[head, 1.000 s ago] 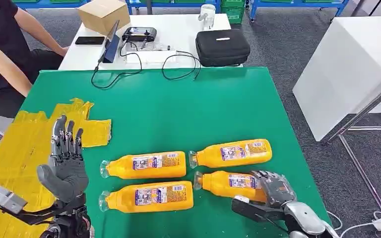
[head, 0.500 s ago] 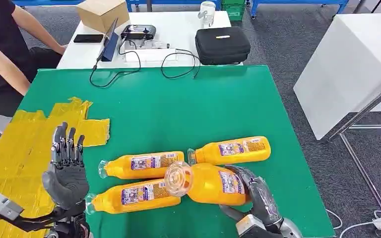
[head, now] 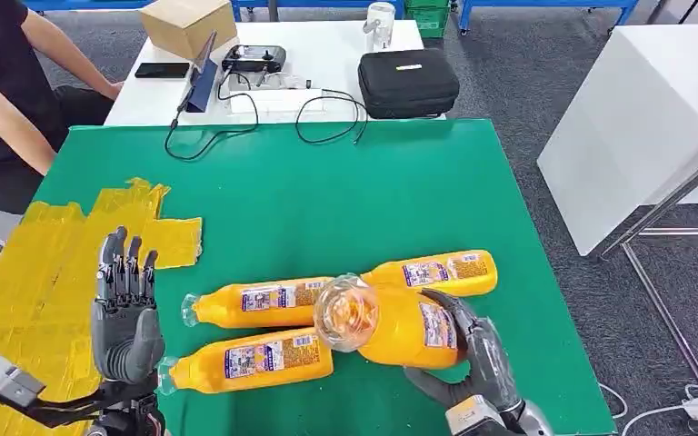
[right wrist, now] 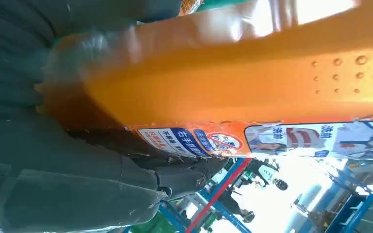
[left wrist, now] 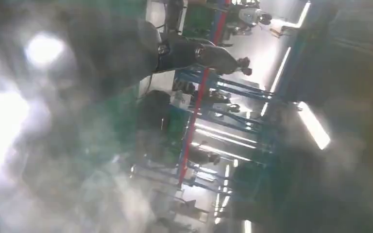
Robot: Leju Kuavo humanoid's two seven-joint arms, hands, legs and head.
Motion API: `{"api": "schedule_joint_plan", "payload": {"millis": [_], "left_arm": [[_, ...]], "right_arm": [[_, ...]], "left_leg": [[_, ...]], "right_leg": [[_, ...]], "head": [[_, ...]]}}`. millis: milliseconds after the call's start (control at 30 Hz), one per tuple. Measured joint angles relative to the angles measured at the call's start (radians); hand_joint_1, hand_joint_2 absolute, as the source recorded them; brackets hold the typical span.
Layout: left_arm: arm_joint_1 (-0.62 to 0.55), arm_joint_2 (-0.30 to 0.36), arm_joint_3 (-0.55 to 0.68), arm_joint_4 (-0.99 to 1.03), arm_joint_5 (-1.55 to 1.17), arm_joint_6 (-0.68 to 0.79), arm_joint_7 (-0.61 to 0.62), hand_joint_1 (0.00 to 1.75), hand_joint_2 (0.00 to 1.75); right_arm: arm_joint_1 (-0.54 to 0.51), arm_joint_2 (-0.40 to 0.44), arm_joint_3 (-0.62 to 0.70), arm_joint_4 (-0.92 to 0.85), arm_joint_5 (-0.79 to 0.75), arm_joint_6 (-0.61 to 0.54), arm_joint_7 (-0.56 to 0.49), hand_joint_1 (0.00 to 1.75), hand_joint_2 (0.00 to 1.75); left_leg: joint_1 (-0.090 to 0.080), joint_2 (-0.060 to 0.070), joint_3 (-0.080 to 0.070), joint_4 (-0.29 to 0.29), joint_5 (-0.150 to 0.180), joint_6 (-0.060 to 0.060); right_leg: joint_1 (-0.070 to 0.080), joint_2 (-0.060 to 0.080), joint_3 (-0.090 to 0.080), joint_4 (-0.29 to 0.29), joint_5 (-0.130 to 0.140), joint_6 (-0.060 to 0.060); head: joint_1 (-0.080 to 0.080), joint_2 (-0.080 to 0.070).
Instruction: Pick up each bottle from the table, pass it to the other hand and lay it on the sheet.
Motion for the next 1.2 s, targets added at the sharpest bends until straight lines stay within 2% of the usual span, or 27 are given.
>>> {"api": "schedule_joint_plan", "payload": {"millis": [200, 467, 667, 900, 1200], "left_arm": [[-0.012, 0.002, -0.046, 0.002, 0.042, -0.109, 0.028, 0.00, 1.75], [-0.080, 0.013, -0.167, 0.043, 0.045, -0.150, 0.062, 0.00, 1.75], [-0.119, 0.024, -0.212, 0.071, 0.047, -0.152, 0.063, 0.00, 1.75], [-0.134, 0.032, -0.227, 0.086, 0.051, -0.152, 0.063, 0.00, 1.75], [-0.134, 0.045, -0.216, 0.090, 0.068, -0.133, 0.061, 0.00, 1.75]], "right_arm": [[-0.070, 0.072, 0.000, 0.017, -0.054, 0.080, -0.013, 1.75, 1.75], [-0.329, 0.194, 0.051, 0.200, -0.132, 0.077, 0.063, 1.75, 1.75], [-0.447, 0.274, 0.139, 0.338, -0.139, 0.079, 0.083, 1.75, 1.75], [-0.501, 0.320, 0.201, 0.436, -0.129, 0.076, 0.094, 1.75, 1.75], [-0.524, 0.343, 0.306, 0.476, -0.017, 0.089, 0.142, 1.75, 1.75]], "left_leg": [[0.000, 0.001, 0.000, 0.000, 0.000, 0.000], [0.000, 0.001, 0.000, 0.000, 0.004, 0.000], [0.000, 0.000, -0.001, 0.000, 0.004, 0.000], [0.000, 0.000, -0.002, 0.000, 0.004, 0.000], [0.000, 0.000, -0.003, 0.000, 0.004, 0.000]], "right_leg": [[0.001, 0.001, -0.001, 0.000, 0.000, 0.000], [0.001, 0.000, 0.000, 0.001, 0.001, 0.000], [0.001, 0.000, -0.001, 0.002, 0.001, 0.000], [0.001, 0.000, -0.002, 0.002, 0.001, 0.000], [0.001, 0.000, -0.002, 0.002, 0.001, 0.000]], "head": [[0.000, 0.000], [0.000, 0.000], [0.000, 0.000], [0.000, 0.000], [0.000, 0.000]]}}
